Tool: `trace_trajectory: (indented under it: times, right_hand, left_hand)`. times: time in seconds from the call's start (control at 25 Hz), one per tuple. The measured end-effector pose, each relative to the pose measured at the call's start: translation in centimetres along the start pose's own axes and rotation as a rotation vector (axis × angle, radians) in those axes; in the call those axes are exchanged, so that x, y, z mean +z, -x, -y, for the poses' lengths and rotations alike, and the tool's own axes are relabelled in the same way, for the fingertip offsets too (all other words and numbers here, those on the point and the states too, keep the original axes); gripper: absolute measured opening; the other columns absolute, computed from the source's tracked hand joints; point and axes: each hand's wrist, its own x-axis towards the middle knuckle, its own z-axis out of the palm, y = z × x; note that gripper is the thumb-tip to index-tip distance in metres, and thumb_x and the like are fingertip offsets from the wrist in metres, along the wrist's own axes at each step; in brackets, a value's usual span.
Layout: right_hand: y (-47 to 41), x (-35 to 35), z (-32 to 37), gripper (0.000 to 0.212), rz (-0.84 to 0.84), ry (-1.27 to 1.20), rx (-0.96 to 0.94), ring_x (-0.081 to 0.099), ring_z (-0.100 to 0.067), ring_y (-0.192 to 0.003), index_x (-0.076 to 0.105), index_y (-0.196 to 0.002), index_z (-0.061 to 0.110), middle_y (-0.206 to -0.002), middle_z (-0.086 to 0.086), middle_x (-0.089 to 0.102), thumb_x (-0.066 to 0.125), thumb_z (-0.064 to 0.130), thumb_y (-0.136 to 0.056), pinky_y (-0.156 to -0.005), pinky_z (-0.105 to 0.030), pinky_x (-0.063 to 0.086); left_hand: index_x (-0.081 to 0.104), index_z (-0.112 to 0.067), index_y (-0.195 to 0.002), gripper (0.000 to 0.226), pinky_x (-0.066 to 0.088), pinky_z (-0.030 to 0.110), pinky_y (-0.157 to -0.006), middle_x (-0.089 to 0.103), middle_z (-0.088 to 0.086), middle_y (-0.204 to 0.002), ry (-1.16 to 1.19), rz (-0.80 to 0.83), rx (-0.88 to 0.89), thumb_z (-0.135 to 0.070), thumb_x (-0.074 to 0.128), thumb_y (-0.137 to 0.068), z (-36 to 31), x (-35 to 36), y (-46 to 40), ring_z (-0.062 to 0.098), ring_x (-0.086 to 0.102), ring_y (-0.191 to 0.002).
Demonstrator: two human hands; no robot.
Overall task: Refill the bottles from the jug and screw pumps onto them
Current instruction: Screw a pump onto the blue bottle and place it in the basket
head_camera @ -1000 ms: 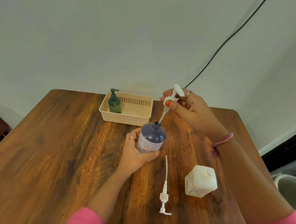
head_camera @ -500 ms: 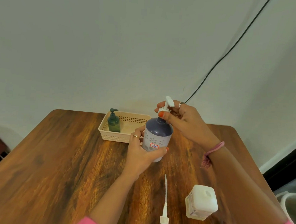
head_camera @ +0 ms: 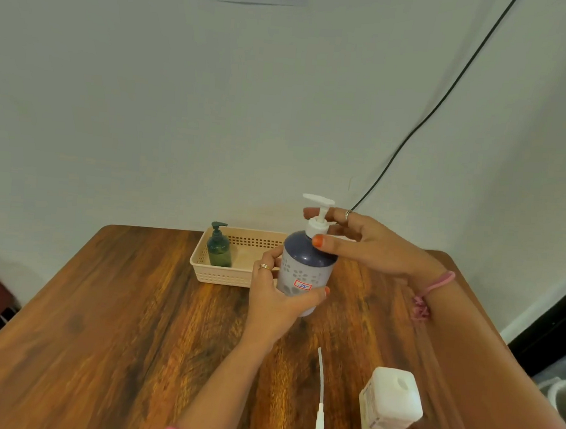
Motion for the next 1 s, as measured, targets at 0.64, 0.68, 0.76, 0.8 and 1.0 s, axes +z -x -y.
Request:
trace_trajectory:
  times: [0.64, 0.68, 0.76, 0.8, 1.0]
  right_hand:
    - [-1.4, 3.1, -1.4, 0.048, -0.375, -0.487, -0.049, 0.065, -0.014, -0.098, 0.057, -0.112, 0.020, -0.117, 0.003, 0.063, 0.078, 0.018, -0.069, -0.080, -0.027, 0.055]
    - [-1.2, 2.7, -1.6, 0.056, -0.314, -0.522, -0.056, 0.064, -0.011, -0.100, 0.054, -0.120, 0.024, -0.123, 0.005, 0.060, 0.077, 0.019, -0.069, -0.081, -0.026, 0.054]
    - [-0.9, 1.9, -1.5, 0.057, -0.205, -0.615, -0.066, 0.063, -0.010, -0.106, 0.057, -0.125, 0.025, -0.129, 0.007, 0.059, 0.073, 0.018, -0.071, -0.087, -0.029, 0.053]
    - [-0.9, 1.8, -1.5, 0.053, -0.205, -0.609, -0.060, 0.063, -0.014, -0.107, 0.061, -0.122, 0.021, -0.125, 0.004, 0.063, 0.073, 0.018, -0.071, -0.089, -0.033, 0.053]
    - [-1.9, 2.7, -2.0, 0.063, -0.294, -0.529, -0.005, 0.065, -0.016, -0.097, 0.054, -0.123, 0.011, -0.112, -0.002, 0.064, 0.081, 0.023, -0.068, -0.081, -0.029, 0.054]
  left_hand:
    - [0.046, -0.039, -0.111, 0.076, 0.055, 0.020, -0.071, 0.055, 0.001, -0.118, 0.021, -0.005, 0.040, -0.031, 0.087, -0.048, -0.8, 0.3, -0.9, 0.012, 0.059, -0.104]
    - [0.045, -0.042, -0.108, 0.074, 0.055, 0.019, -0.070, 0.055, 0.001, -0.117, 0.032, -0.006, 0.036, -0.030, 0.087, -0.048, -0.9, 0.2, -0.9, 0.012, 0.059, -0.103]
    - [0.045, -0.043, -0.104, 0.071, 0.054, 0.018, -0.069, 0.056, -0.001, -0.116, 0.039, -0.003, 0.035, -0.029, 0.087, -0.048, -1.0, 0.1, -1.0, 0.010, 0.059, -0.102]
    - [0.045, -0.042, -0.103, 0.071, 0.054, 0.018, -0.068, 0.057, 0.000, -0.116, 0.032, -0.005, 0.037, -0.029, 0.087, -0.048, -1.1, 0.1, -1.1, 0.010, 0.059, -0.101]
    - [0.046, -0.038, -0.105, 0.072, 0.055, 0.019, -0.068, 0.058, 0.001, -0.115, 0.040, -0.002, 0.011, -0.029, 0.087, -0.047, -1.3, 0.4, -1.1, 0.012, 0.061, -0.101]
